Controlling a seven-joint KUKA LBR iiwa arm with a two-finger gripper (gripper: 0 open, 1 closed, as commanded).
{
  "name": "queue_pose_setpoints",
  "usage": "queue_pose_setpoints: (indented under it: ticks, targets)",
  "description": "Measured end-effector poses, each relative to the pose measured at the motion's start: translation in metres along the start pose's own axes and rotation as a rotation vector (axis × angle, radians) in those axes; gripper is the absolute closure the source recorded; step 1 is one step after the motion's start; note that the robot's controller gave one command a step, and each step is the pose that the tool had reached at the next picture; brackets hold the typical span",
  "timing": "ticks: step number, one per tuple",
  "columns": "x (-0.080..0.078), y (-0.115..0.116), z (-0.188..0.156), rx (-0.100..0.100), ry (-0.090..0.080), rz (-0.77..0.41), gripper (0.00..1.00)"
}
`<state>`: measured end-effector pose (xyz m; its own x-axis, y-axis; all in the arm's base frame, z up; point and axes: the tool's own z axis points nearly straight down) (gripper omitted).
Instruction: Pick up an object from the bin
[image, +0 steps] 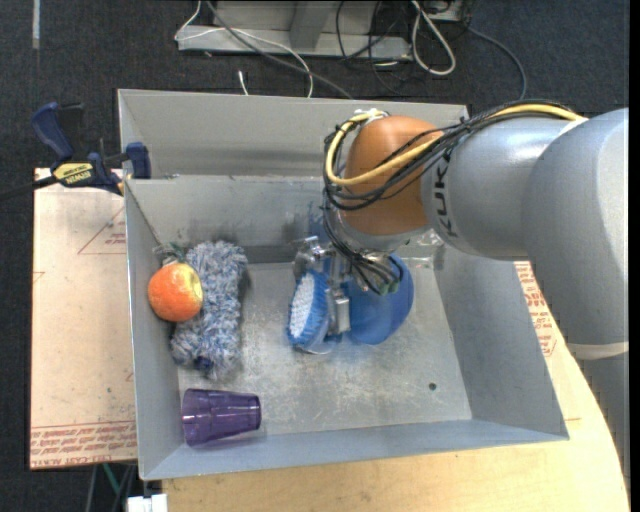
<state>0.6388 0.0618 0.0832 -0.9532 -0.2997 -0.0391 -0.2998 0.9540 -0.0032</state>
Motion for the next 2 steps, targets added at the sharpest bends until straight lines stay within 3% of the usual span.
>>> queue_pose_setpoints:
  ticks: [1, 2]
  targets:
    - [-0.01, -0.019, 0.003, -0.005, -0.017, -0.031, 0.0]
    - [0.004, -0.024, -0.002, -0.003, -0.011, 0.004, 0.0]
